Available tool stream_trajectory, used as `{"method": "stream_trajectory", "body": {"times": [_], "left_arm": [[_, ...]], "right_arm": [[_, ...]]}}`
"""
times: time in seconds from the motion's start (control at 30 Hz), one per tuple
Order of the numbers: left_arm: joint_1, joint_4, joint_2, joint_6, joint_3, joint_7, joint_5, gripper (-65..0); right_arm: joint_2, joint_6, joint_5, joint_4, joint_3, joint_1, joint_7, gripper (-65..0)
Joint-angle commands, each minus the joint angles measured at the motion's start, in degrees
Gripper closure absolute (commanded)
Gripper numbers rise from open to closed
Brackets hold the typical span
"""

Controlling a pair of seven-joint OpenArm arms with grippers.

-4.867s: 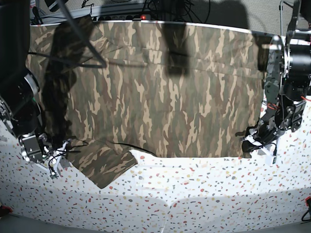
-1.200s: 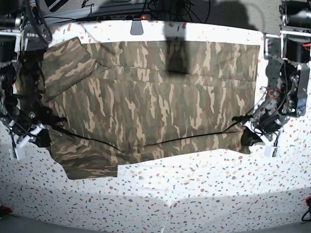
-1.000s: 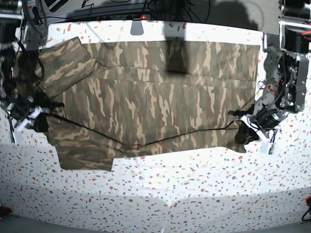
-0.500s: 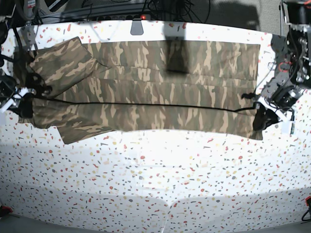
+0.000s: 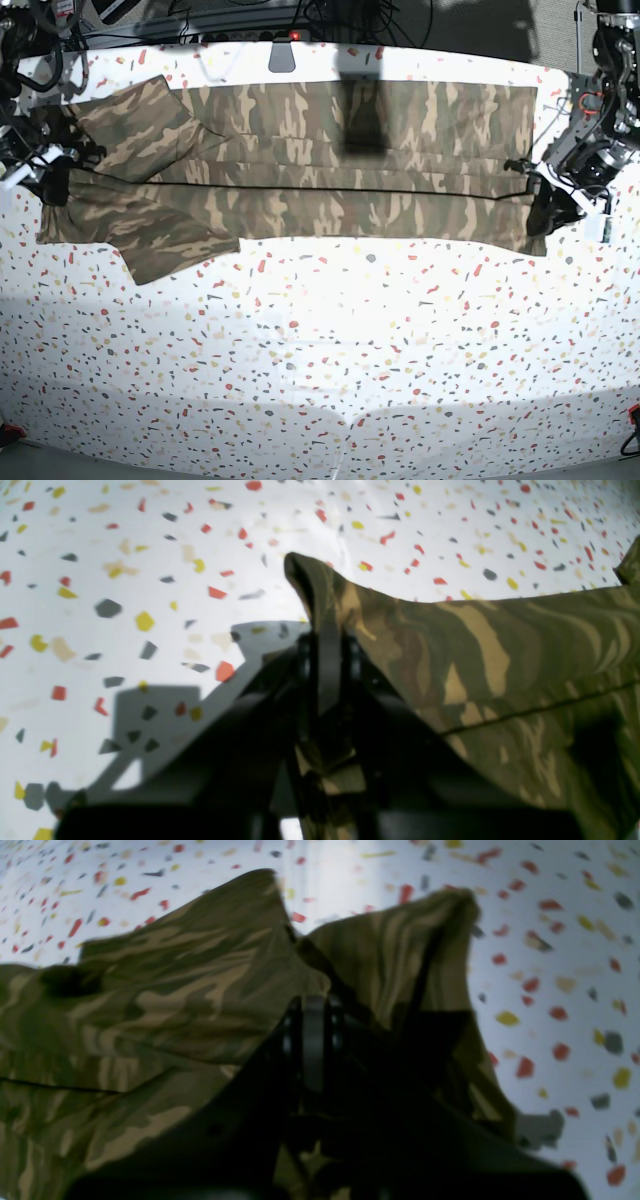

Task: Fold the T-shirt properly
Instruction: 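Lift the hem with both grippers and fold it toward the collar, then lower the folded hem onto the collar and open both grippers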

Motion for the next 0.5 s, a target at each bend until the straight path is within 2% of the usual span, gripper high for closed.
{"method": "stream_trajectory", "body": {"times": [0.0, 0.23, 0.37, 0.47], "left_arm": [[-0.6, 1.2, -1.0, 0.2, -0.5, -0.6, -0.9, 0.0], [-0.6, 1.2, -1.0, 0.2, -0.5, 4.3, -0.9, 0.0], [-0.6, 1.2, -1.0, 0.2, -0.5, 6.9, -0.9, 0.0], [0.1, 1.2, -1.0, 0.2, -0.5, 6.6, -0.8, 0.0]], "right_arm": [[0.7, 0.3, -0.9, 1.1, 1.5, 0.4, 1.4, 0.0], [-3.5, 0.3, -6.1, 1.1, 7.2, 0.4, 1.4, 0.0], [-5.6, 0.3, -9.8, 1.1, 7.3, 0.4, 1.9, 0.0], [-7.0, 0.3, -10.1, 1.1, 7.3, 0.4, 2.5, 0.0]]}}
